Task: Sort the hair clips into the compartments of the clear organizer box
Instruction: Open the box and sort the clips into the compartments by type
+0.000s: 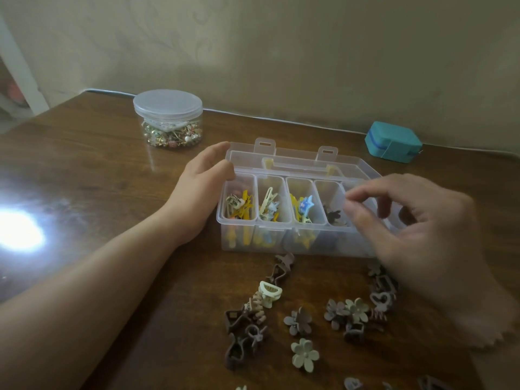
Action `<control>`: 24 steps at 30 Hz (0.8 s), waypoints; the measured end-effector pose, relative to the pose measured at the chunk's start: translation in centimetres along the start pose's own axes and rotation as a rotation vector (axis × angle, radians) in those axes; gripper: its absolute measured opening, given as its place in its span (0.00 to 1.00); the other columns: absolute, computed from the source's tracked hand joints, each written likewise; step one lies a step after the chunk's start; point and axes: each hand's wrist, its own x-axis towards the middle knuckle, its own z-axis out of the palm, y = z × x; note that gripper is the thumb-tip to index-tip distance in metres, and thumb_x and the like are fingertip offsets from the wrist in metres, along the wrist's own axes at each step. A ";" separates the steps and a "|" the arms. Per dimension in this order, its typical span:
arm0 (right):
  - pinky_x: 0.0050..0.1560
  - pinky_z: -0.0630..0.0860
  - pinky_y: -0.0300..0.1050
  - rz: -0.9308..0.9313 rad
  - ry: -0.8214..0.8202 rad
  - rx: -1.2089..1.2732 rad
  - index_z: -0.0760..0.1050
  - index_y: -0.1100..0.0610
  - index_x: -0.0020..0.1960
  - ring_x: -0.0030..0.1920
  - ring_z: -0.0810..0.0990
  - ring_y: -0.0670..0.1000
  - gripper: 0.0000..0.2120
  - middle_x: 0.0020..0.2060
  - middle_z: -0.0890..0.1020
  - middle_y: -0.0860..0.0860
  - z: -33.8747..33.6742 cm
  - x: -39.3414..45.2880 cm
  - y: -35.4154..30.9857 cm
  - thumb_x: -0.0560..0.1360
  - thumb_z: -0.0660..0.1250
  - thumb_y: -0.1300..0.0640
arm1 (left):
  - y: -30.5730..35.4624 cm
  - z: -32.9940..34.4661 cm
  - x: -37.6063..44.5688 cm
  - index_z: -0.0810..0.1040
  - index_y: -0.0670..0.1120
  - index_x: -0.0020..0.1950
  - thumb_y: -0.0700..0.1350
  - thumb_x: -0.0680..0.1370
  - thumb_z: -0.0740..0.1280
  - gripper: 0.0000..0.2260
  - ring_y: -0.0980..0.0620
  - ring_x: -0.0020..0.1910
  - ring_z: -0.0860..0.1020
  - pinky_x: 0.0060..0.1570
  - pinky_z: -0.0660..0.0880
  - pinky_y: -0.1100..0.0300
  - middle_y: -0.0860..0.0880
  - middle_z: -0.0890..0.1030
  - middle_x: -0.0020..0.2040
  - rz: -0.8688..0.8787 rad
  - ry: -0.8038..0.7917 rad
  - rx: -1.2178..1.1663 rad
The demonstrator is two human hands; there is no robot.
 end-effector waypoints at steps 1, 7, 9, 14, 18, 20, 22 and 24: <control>0.39 0.72 0.30 -0.062 -0.047 0.033 0.79 0.51 0.50 0.41 0.76 0.36 0.07 0.42 0.79 0.39 0.1 -0.1 -0.5 0.75 0.66 0.51 | 0.0 0.0 0.0 0.69 0.48 0.76 0.35 0.79 0.59 0.25 0.77 0.36 0.77 0.33 0.73 0.77 0.62 0.75 0.51 0.001 0.003 0.004; 0.31 0.80 0.43 -0.326 -0.418 -0.093 0.80 0.47 0.58 0.42 0.84 0.42 0.14 0.54 0.84 0.41 2.1 -0.7 -2.0 0.75 0.63 0.55 | -0.1 0.0 0.1 0.69 0.48 0.75 0.36 0.79 0.59 0.24 0.78 0.37 0.77 0.33 0.73 0.77 0.63 0.74 0.52 0.006 0.012 0.003; 0.28 0.79 0.42 -0.324 -0.495 -0.129 0.79 0.46 0.58 0.38 0.83 0.43 0.15 0.53 0.83 0.40 2.4 -0.7 -1.8 0.73 0.65 0.55 | -0.1 0.0 0.1 0.69 0.48 0.75 0.35 0.78 0.59 0.25 0.78 0.37 0.76 0.33 0.73 0.77 0.63 0.74 0.52 0.005 0.011 0.004; 0.24 0.77 0.44 -0.307 -0.552 -0.199 0.80 0.45 0.53 0.33 0.81 0.46 0.15 0.46 0.83 0.42 2.3 -1.0 -1.3 0.68 0.76 0.56 | 0.1 0.0 -0.1 0.70 0.49 0.74 0.36 0.78 0.59 0.24 0.76 0.38 0.78 0.34 0.74 0.75 0.61 0.76 0.53 -0.009 0.012 -0.004; 0.35 0.79 0.36 -0.219 -0.439 -0.042 0.82 0.48 0.52 0.38 0.79 0.35 0.10 0.45 0.83 0.40 0.9 -0.8 -1.3 0.71 0.70 0.55 | 0.1 -0.1 -0.1 0.71 0.51 0.73 0.36 0.78 0.60 0.24 0.75 0.39 0.79 0.37 0.76 0.73 0.61 0.76 0.54 -0.008 0.014 0.000; 0.35 0.73 0.26 -0.116 -0.258 0.114 0.82 0.52 0.52 0.37 0.77 0.32 0.09 0.44 0.82 0.40 -0.2 -0.3 -1.2 0.73 0.68 0.55 | 0.1 -0.1 -0.1 0.71 0.51 0.74 0.36 0.77 0.59 0.25 0.74 0.40 0.79 0.39 0.76 0.71 0.62 0.76 0.53 -0.011 0.009 -0.004; 0.28 0.69 0.29 -0.031 -0.036 0.111 0.81 0.55 0.52 0.30 0.75 0.39 0.07 0.42 0.78 0.37 -0.7 0.5 -0.8 0.74 0.71 0.57 | 0.1 -0.1 -0.1 0.71 0.51 0.74 0.36 0.78 0.60 0.25 0.69 0.43 0.81 0.41 0.77 0.69 0.62 0.77 0.52 -0.018 0.000 -0.013; 0.28 0.68 0.28 0.059 0.073 0.053 0.81 0.54 0.53 0.30 0.74 0.39 0.08 0.40 0.78 0.35 -0.6 1.2 0.2 0.73 0.72 0.59 | 0.3 -0.1 -0.2 0.71 0.50 0.73 0.36 0.78 0.60 0.23 0.68 0.43 0.81 0.41 0.77 0.69 0.62 0.77 0.51 -0.021 0.003 -0.021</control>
